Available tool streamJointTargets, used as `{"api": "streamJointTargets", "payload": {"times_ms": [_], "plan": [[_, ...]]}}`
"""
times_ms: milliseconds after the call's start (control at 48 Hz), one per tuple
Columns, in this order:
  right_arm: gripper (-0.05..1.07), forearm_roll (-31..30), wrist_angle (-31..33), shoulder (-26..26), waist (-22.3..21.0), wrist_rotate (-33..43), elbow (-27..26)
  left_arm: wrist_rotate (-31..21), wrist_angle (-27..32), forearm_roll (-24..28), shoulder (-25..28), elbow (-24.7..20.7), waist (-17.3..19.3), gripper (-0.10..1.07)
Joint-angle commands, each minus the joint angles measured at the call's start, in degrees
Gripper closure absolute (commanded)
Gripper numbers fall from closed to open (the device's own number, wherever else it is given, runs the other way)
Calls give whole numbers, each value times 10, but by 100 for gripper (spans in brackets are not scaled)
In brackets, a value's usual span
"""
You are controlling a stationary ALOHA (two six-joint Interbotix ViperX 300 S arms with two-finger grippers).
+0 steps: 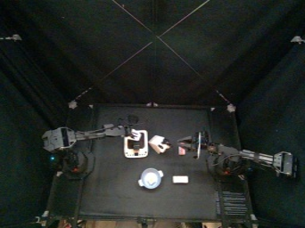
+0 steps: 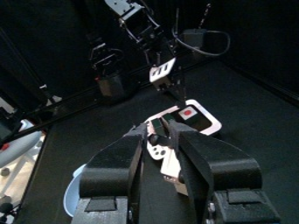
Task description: Grab sushi piece off stove
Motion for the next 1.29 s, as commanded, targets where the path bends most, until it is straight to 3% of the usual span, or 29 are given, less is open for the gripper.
{"api": "streamJointTargets", "payload": {"times_ms": [0, 562, 938, 1271], "plan": [[34, 2, -4, 1, -3, 1, -4, -3, -7, -8, 7, -25, 0, 1], [34, 2, -4, 1, -3, 0, -4, -4, -8, -20, 49, -43, 3, 3], [34, 1, -4, 1, -3, 0, -4, 4, -2, -14, 39, -36, 0, 34], [34, 1, -4, 1, -3, 1, -5, 1, -1, 20, -15, -12, -2, 37]]}}
